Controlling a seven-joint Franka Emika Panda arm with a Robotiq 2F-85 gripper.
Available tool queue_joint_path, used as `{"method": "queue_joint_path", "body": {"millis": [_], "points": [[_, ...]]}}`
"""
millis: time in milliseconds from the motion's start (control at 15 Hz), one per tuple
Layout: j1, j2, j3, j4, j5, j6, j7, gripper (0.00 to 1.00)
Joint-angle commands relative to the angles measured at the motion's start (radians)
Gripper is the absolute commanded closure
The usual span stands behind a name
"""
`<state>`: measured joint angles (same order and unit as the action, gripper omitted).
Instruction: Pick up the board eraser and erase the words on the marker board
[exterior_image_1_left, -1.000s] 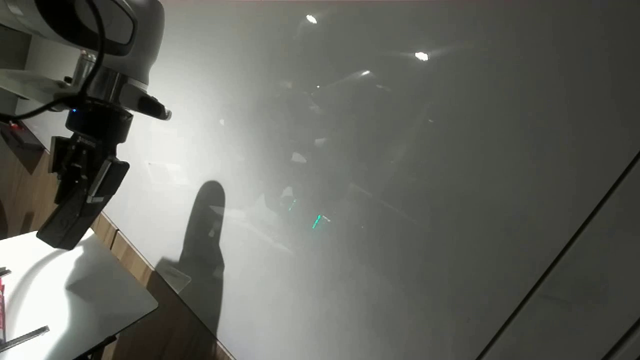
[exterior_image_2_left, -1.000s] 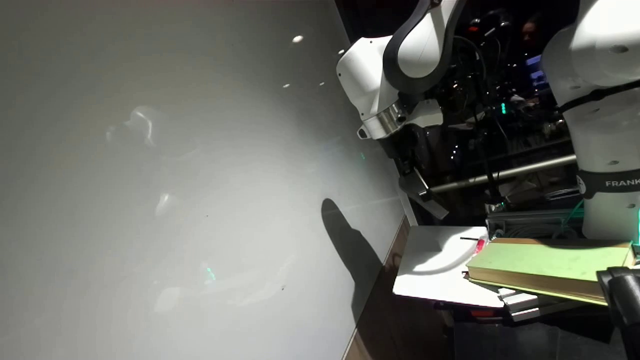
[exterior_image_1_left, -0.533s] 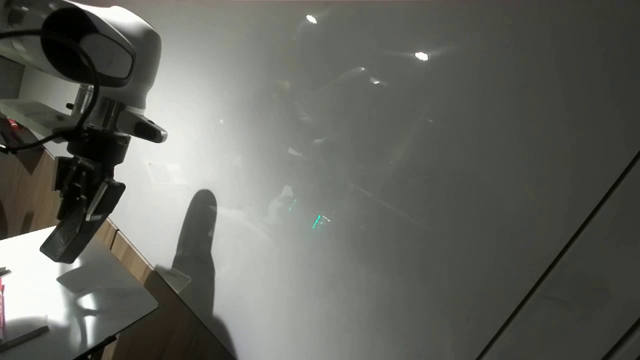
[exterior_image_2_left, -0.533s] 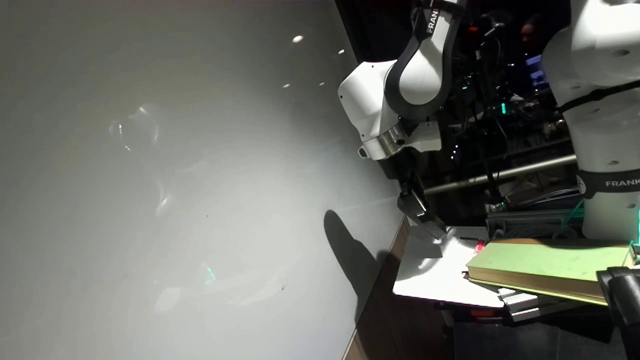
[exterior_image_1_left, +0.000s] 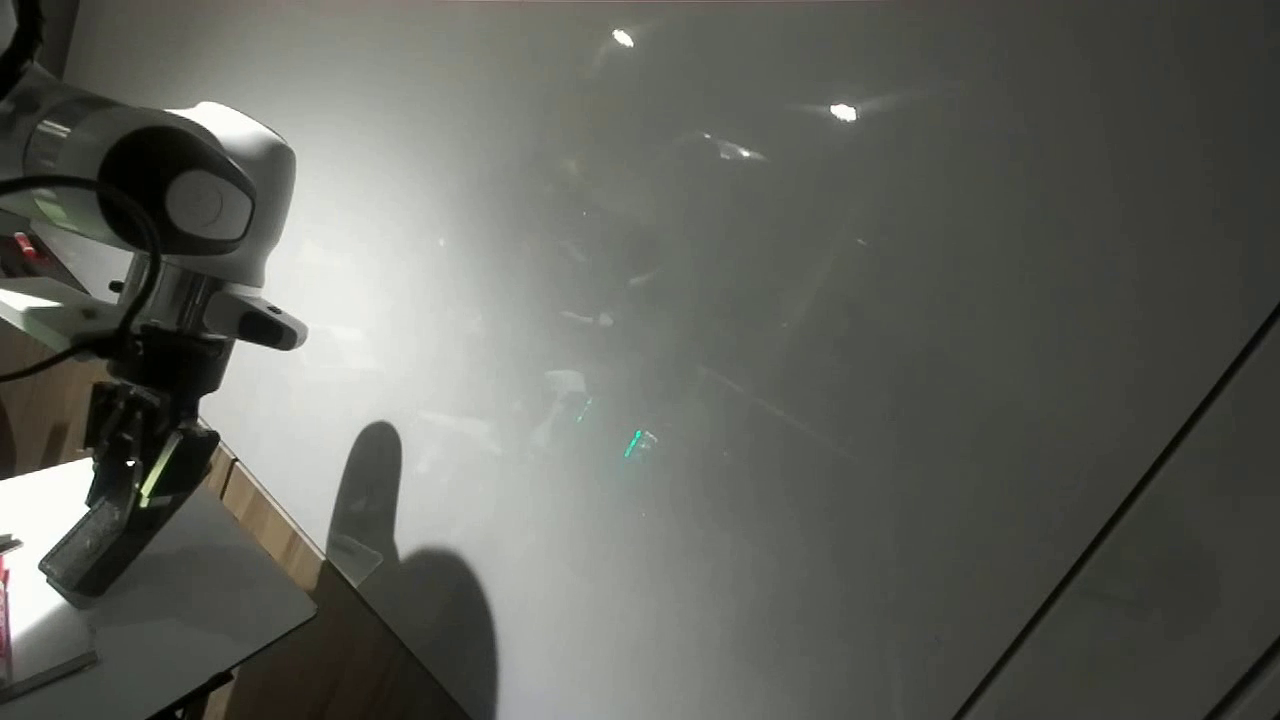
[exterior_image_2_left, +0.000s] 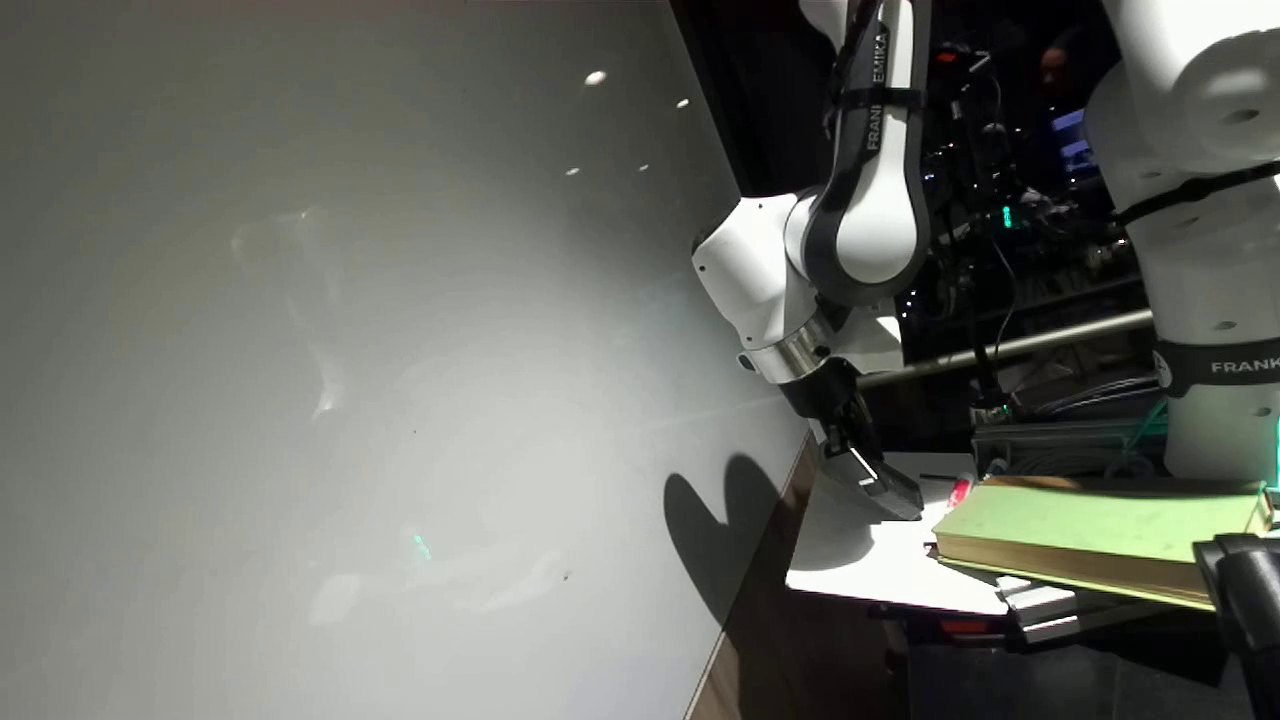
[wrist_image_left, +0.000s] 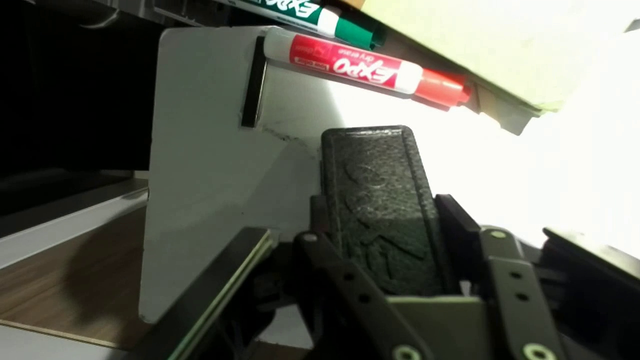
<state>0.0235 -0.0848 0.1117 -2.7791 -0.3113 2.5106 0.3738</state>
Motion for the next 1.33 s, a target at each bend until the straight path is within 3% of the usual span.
{"method": "queue_joint_path", "body": {"millis": [0,533,600,733,933,1267], "points": [[-0.007,0.04,-0.01,0.003,-0.034,0.034,0.043,0.7],[-0.01,0.025,-0.022,0.011,-0.024,0.033,0.032,0.7],[-0.01,0.029,-0.023,0.017,-0.024,0.032,0.031,0.46],[-0.009,0.036,-0.024,0.026,-0.026,0.035,0.032,0.18],[-0.006,0.05,-0.025,0.038,-0.028,0.044,0.033,0.01],[-0.005,0.052,-0.041,0.036,-0.022,0.058,0.017,0.0]]}}
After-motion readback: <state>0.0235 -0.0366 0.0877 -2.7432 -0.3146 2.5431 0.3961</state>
